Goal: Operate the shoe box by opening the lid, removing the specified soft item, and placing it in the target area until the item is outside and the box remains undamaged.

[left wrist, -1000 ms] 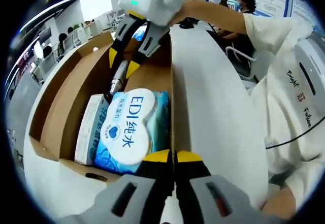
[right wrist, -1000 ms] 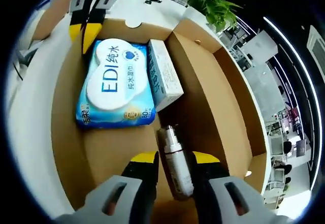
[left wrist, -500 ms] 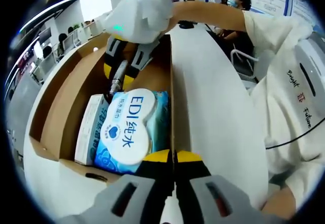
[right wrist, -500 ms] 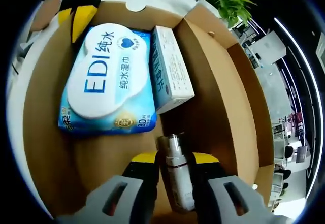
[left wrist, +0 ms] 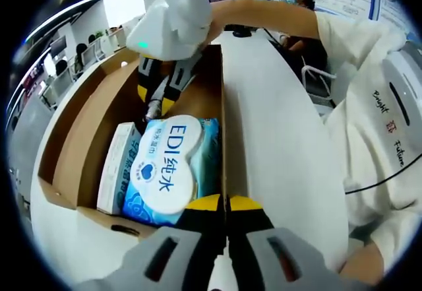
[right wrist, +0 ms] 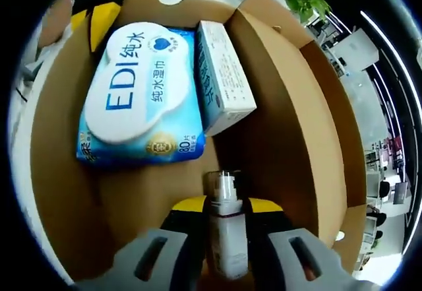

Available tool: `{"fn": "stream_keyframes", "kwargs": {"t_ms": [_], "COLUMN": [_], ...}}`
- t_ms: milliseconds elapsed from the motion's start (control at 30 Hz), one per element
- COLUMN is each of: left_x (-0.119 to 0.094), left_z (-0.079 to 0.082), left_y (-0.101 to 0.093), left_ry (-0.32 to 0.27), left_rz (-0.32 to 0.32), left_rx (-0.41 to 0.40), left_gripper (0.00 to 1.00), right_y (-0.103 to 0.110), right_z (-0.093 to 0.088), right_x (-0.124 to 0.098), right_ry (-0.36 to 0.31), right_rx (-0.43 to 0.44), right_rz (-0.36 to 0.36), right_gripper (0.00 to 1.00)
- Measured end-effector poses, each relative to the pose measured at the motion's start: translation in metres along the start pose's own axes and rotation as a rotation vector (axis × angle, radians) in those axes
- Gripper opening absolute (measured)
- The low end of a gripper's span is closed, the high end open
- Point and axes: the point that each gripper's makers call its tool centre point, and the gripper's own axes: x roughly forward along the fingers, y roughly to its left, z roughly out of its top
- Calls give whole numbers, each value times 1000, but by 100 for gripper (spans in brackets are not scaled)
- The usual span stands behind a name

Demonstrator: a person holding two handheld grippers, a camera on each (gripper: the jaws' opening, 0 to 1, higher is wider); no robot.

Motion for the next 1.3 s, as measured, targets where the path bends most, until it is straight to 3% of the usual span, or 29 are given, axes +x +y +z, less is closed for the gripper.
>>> {"fn": "stream_keyframes", "kwargs": {"t_ms": [133,267,533,667,733,767,900,1067,1233,1300], "left_x": [0,0,0,0,0,0,0,0,0,0], "left_z": [0,0,0,0,0,0,0,0,0,0], "left_y": [0,0,-1,-1,-2,-1,-2,-2,-2,-2], "left_ry": [0,1,1,4,4,4,4,4,4,4], "left_rz": [1,1,2,1,0,0,2,2,2,2], "left_rx": [0,0,1,1,1,1,1,0,0,0], "left_gripper": [1,1,1,1,1,1,1,1,1,1], "right_y": [7,1,12,29,42,36,36,36,37,38], "right_z": [0,17,9,7,1,7,7,7,4,4], "right_x": [-4,-8,6,7,6,6,4,4,2,2], "right_ry": [25,-20,94,139,203,201,211,243,329,327], "right_rx": [52,91,99,63,31,36,-9,4,111,92], "right_rz": [82,108,212,300,366,328,377,409,356,324], "right_gripper": [21,21,20,20,20,20,20,20,19,19]}}
